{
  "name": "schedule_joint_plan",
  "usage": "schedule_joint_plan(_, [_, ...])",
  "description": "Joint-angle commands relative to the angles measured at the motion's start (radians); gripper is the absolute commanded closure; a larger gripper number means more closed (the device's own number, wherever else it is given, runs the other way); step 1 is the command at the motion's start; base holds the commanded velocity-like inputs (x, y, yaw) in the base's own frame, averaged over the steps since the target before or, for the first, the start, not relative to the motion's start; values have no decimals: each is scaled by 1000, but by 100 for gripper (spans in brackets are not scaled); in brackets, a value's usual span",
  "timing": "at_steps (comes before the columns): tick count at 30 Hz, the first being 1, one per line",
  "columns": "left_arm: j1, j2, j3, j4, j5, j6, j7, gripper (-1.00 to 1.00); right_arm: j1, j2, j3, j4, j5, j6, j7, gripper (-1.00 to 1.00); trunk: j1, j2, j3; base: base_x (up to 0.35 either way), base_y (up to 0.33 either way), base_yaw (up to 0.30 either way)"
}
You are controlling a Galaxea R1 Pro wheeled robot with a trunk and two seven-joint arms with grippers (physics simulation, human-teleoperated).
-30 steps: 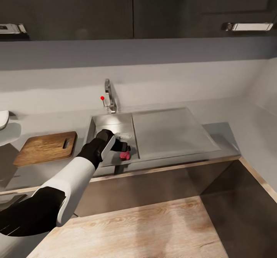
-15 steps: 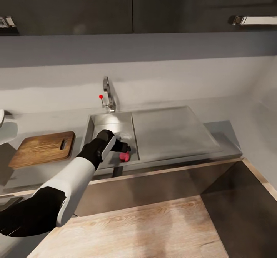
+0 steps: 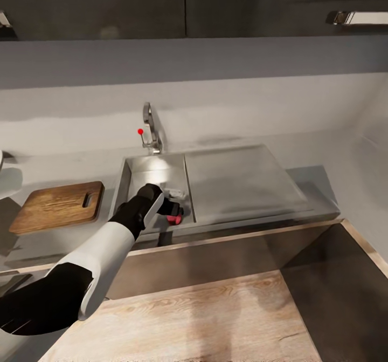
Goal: In the kitchen, take the Vidalia onion out of the sink, dice it on the chopping board with the paring knife, put the diced onion into the bowl on the countertop, then place both the paring knife and the chopping board into the sink.
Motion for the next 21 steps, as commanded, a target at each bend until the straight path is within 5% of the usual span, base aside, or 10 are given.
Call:
schedule_joint_plan(1, [-1,1,-3,-1,3,4,0,-100,0,-2,5,-1,-5,-2,-8,-100,0,-2,-3,0,0,0])
schedule_joint_plan(21, [0,1,-4,-1,3,4,0,-100,0,-2,5,0,-5,-2,-8,-100,0,-2,-35,46,0,0])
